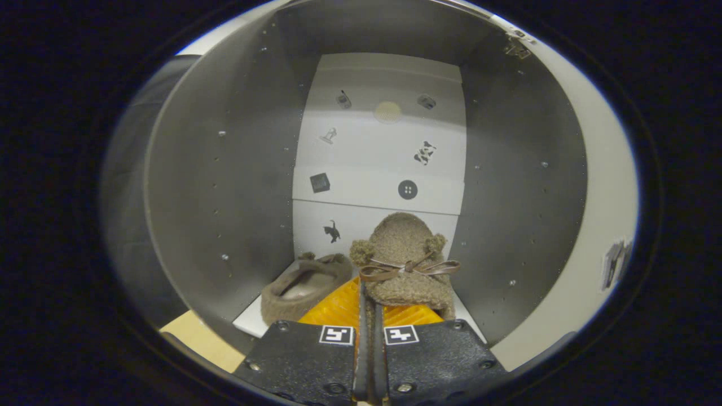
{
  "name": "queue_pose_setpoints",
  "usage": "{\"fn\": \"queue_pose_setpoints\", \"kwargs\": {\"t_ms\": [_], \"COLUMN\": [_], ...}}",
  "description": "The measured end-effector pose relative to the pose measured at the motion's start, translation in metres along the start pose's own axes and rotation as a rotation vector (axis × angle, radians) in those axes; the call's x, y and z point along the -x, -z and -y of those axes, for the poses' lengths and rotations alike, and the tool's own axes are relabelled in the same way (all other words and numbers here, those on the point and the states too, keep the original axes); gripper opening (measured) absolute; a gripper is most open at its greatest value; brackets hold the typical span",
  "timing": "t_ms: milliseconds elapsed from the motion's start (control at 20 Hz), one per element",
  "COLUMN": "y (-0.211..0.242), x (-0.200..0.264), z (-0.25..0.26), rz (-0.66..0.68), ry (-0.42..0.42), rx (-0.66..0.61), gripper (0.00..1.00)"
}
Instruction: Open the shoe cabinet door, grab the shoes and put them into the shoe cabinet, then close the shoe cabinet door.
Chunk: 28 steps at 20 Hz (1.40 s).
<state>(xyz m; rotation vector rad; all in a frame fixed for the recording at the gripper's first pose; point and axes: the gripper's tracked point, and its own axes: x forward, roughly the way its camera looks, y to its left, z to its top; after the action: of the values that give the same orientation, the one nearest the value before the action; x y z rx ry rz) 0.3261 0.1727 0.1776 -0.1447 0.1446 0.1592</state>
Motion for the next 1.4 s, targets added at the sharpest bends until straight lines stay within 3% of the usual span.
{"fn": "queue_pose_setpoints", "kwargs": {"t_ms": [350,800,1000,1300,1400], "y": [0.028,0.063,0.065,0.044,0.035], "x": [-0.061,-0.085,-0.081,-0.041,-0.019], "z": [-0.003,0.0,-0.004,-0.013,-0.012], "rz": [-0.115,-0.334,-0.355,-0.284,-0.234], "ry": [0.002,0.042,0.044,0.005,0.0], "rx": [-0.028,-0.12,-0.12,-0.094,-0.073], "gripper": [0.07,0.09,0.18,0.66,0.66]}}
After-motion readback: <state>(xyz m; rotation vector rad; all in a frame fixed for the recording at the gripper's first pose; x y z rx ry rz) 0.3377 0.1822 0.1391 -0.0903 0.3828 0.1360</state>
